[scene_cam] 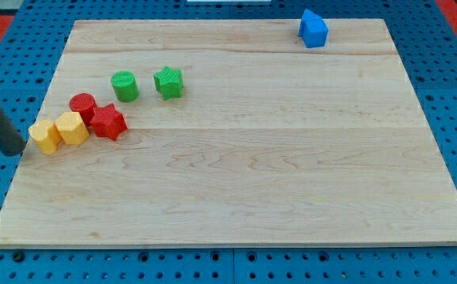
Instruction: Move the yellow blocks towards the bottom center of the board
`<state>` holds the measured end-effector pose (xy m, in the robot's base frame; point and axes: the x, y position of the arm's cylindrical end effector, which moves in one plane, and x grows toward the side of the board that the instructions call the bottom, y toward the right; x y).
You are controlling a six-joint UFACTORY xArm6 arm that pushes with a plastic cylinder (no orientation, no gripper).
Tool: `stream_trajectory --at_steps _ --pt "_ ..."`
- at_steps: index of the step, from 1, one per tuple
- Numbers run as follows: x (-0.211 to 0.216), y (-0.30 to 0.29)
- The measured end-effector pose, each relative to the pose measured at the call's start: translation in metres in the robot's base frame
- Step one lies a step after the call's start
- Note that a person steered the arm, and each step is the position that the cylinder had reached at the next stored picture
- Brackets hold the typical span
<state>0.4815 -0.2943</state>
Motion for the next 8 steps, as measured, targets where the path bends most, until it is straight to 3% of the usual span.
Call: stream_trajectory --at_steps 5,6,8 --pt "-0.047 0.006" --pt "-0.046 0.039" --pt "0.014 0.146"
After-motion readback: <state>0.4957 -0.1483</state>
